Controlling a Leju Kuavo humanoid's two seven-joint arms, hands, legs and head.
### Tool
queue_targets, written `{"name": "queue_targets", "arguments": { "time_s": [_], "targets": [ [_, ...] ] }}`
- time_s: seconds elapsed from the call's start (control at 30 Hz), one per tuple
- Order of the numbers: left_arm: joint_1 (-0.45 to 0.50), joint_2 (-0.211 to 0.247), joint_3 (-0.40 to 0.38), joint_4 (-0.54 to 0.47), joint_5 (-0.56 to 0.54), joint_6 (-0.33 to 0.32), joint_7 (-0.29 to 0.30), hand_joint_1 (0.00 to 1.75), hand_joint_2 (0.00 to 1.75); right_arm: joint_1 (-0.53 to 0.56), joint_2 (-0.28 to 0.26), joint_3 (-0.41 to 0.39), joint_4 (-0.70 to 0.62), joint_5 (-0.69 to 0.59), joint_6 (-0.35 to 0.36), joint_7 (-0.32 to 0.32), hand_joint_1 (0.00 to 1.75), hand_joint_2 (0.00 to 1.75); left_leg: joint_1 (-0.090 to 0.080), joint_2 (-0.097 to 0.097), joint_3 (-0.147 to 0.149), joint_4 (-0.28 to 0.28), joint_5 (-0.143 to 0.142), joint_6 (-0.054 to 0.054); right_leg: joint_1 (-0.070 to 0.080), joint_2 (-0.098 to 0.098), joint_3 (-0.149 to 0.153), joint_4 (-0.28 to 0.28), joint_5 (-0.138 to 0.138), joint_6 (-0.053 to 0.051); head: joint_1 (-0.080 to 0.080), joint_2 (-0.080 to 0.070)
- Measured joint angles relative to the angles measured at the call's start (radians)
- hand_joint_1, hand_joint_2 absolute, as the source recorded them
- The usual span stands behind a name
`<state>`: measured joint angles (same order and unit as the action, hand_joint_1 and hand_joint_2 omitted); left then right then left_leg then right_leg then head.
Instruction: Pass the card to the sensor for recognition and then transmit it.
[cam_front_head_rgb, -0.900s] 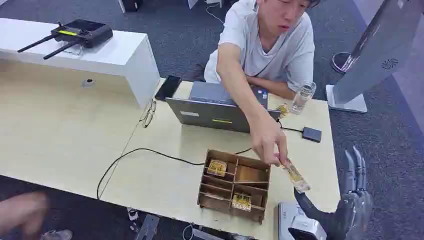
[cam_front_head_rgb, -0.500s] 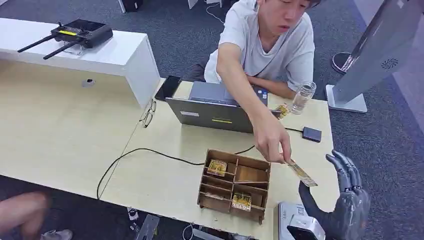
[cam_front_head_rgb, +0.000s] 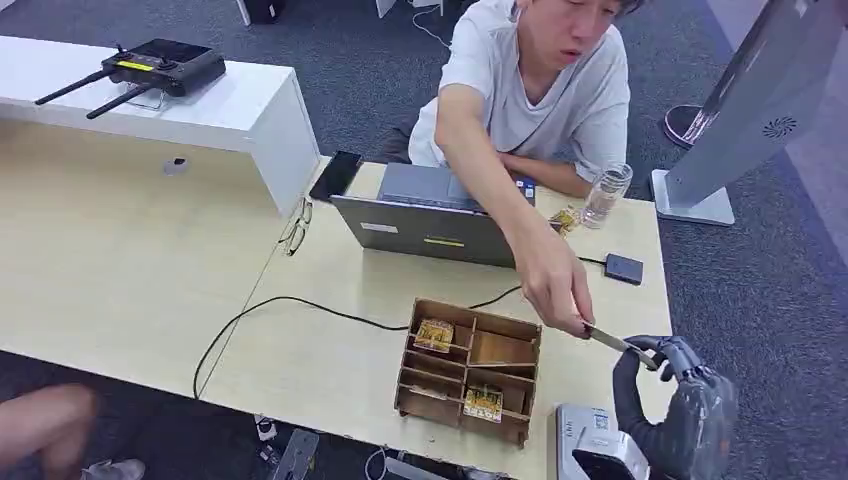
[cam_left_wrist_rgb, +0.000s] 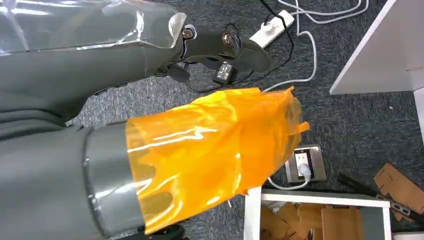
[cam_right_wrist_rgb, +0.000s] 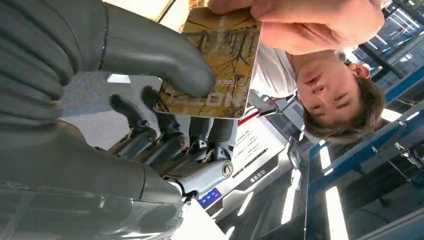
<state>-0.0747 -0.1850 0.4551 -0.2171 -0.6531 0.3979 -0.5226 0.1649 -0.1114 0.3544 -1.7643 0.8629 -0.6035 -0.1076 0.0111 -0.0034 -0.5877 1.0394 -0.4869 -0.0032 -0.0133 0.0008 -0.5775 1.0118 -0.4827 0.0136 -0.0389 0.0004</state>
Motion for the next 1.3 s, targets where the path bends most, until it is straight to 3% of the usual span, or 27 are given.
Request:
{"name": "queue_targets", "arguments": {
  "time_s": [0.37,0.57,0.63,0.77,0.9,1.07,1.3],
  "targets": [
    [0.0,0.0,-0.001,0.0,0.006,0.001,-0.002,0.0,0.0,0.0,-0.01,0.021,0.0,-0.083,0.052,-0.014,1.75,1.75,0.0,0.0,0.0,0.0,0.0,0.0,0.0,0.0,0.0,0.0,0.0,0.0,0.0,0.0],
    [0.001,0.0,-0.001,0.0,0.025,0.004,-0.014,0.0,0.0,0.0,-0.034,0.04,-0.014,-0.25,0.136,-0.037,1.75,1.75,0.0,0.0,0.0,0.0,0.0,0.0,0.0,0.0,0.0,0.0,0.0,0.0,0.0,0.0],
    [0.0,0.0,-0.001,0.0,0.034,0.006,-0.014,0.0,0.0,0.0,-0.045,0.043,-0.02,-0.337,0.195,-0.021,1.75,1.75,0.0,0.0,0.0,0.0,0.0,0.0,0.0,0.0,0.0,0.0,0.0,0.0,0.0,0.0],
    [0.0,0.0,0.002,0.0,0.045,0.013,-0.017,0.0,0.0,0.014,-0.098,0.043,-0.021,-0.548,0.309,0.025,1.75,1.75,0.0,-0.001,0.0,0.0,0.0,0.0,0.0,-0.001,0.0,0.0,0.0,0.0,0.0,0.0],
    [0.001,0.0,0.003,0.0,0.051,0.023,-0.019,0.0,0.0,0.052,-0.174,0.042,-0.018,-0.704,0.362,0.05,1.75,1.75,0.0,-0.001,0.0,0.0,0.0,0.0,0.0,-0.001,0.0,0.0,0.0,0.0,0.0,0.0],
    [0.001,0.0,0.003,0.0,0.052,0.028,-0.019,0.0,0.0,0.087,-0.245,0.042,-0.015,-0.795,0.389,0.076,1.75,1.75,0.0,0.0,0.0,0.0,-0.001,0.0,0.0,-0.001,0.0,0.0,0.0,0.0,0.0,0.0],
    [0.001,0.0,0.003,0.0,0.052,0.031,-0.019,0.0,0.0,0.112,-0.302,0.046,-0.008,-0.853,0.401,0.087,1.75,1.75,0.0,0.0,0.0,0.0,0.0,0.0,0.0,-0.001,0.0,0.0,0.0,0.0,0.0,0.0]
  ]
}}
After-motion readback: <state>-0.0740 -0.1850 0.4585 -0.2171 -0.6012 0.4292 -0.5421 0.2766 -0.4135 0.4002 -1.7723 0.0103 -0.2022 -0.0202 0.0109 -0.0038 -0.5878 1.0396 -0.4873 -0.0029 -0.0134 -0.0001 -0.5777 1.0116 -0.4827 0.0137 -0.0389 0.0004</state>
